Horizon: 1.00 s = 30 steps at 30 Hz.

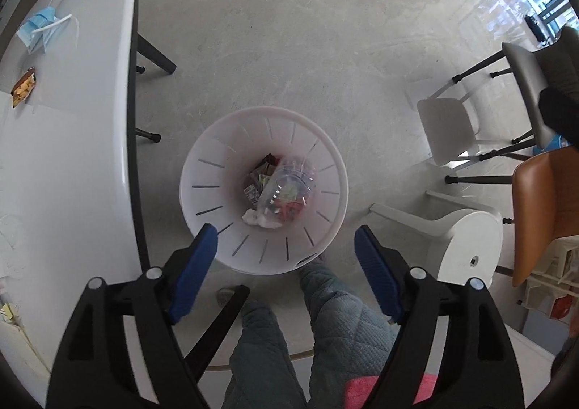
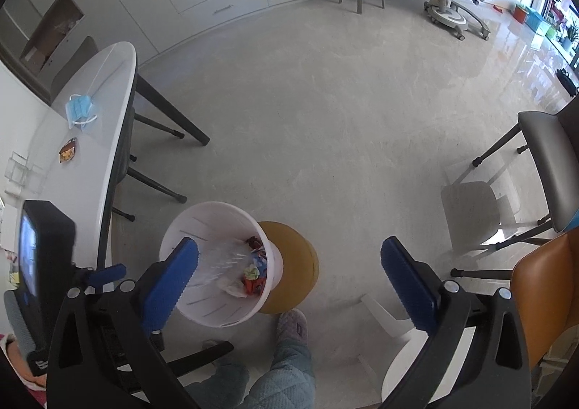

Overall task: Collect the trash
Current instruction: 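Move both open tools back toward the table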

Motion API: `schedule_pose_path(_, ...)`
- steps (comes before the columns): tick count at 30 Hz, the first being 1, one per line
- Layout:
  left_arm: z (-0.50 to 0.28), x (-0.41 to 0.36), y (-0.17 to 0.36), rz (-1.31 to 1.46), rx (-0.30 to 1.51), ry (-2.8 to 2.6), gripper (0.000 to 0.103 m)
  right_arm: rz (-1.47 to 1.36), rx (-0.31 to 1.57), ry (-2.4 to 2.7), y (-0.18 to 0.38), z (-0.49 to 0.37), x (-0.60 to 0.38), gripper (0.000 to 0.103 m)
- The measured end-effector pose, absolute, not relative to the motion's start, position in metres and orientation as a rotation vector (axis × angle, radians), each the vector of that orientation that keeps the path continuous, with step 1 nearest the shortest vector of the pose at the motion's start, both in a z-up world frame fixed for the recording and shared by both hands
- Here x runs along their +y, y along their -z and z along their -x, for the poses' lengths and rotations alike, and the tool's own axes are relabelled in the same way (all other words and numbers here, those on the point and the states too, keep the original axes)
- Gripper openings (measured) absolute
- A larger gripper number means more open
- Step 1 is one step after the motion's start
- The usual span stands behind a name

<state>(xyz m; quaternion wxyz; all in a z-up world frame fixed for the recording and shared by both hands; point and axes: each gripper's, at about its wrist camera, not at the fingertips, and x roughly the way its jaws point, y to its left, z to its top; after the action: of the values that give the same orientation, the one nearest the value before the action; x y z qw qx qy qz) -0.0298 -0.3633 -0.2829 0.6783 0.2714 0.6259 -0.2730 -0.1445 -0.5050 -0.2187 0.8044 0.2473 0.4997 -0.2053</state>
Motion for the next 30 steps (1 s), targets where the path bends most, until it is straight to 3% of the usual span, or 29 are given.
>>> schedule_pose_path(7, 0.025, -0.344, 0.220, -0.476, 1.325, 0.615, 0.083, -0.541, 1.046, 0.430, 0.208, 0.137, -0.500, 0.100)
schedule_pose_path(11, 0.018, -0.313, 0.172, -0.382, 1.241, 0.574, 0.092, -0.500, 1.023, 0.397, 0.189, 0.125, -0.485, 0.100)
schedule_pose_path(16, 0.007, -0.263, 0.136, -0.318, 1.168, 0.490, 0.095, -0.444, 1.004, 0.334, 0.165, 0.100, -0.449, 0.100)
schedule_pose_path(30, -0.032, -0.144, 0.111, -0.188, 1.146, 0.337, 0.095, -0.321, 0.938, 0.181, 0.116, 0.039, -0.340, 0.100)
